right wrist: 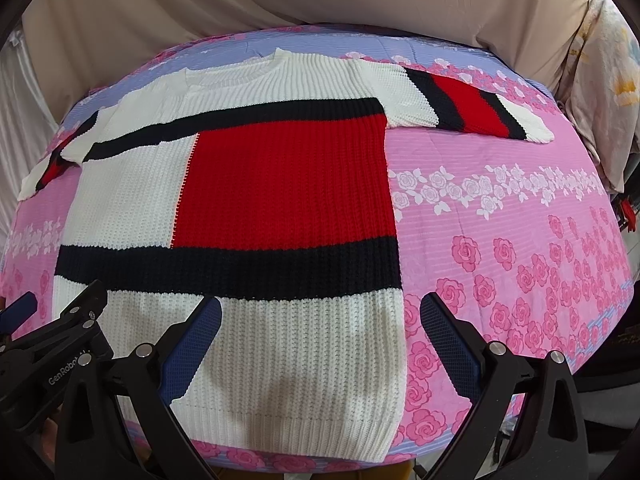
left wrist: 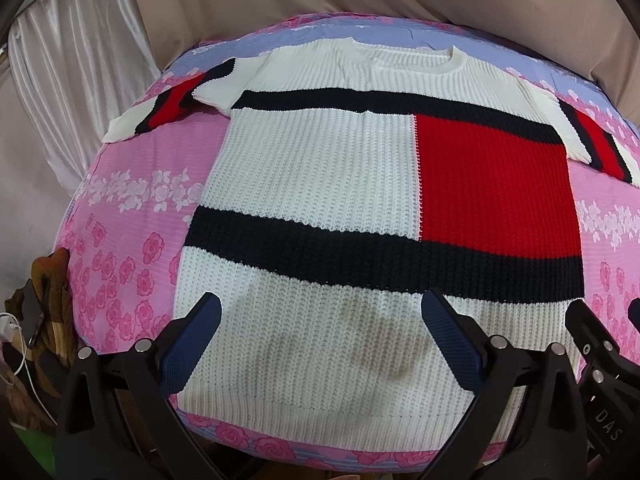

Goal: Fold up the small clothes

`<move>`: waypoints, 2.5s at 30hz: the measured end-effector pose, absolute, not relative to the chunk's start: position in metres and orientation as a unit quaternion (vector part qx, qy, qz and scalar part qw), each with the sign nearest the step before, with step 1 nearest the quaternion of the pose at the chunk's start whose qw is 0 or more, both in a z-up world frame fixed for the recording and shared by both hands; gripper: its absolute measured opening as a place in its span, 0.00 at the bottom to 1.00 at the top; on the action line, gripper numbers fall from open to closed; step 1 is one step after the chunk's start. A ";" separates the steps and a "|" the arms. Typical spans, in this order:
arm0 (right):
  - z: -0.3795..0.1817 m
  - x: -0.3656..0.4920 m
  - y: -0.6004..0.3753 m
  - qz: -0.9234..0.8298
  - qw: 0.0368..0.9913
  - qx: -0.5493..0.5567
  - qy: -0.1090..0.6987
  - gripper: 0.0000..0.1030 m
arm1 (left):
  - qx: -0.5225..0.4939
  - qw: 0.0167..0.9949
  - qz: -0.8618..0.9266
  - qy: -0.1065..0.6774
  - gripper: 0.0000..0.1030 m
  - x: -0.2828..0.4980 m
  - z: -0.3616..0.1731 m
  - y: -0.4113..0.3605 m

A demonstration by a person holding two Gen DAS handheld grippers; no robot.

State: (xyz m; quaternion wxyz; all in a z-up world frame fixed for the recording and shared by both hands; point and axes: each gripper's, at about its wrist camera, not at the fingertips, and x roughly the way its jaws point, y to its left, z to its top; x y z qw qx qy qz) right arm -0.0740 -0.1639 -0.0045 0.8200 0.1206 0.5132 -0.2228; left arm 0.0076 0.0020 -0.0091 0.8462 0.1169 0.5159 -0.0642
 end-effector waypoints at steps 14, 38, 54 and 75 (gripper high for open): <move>-0.004 -0.073 -0.169 -0.226 0.819 0.123 0.513 0.95 | 0.123 0.844 -0.066 0.518 0.95 0.009 -0.012 -0.007; -0.008 -0.064 -0.171 -0.218 0.816 0.121 0.521 0.95 | 0.129 0.839 -0.069 0.524 0.95 0.013 -0.015 -0.011; -0.013 -0.058 -0.170 -0.216 0.813 0.122 0.527 0.95 | 0.129 0.838 -0.073 0.526 0.95 0.014 -0.017 -0.012; -0.011 -0.080 -0.277 -0.269 0.809 0.227 0.471 0.94 | 0.067 0.821 -0.157 0.545 0.95 0.042 -0.011 -0.023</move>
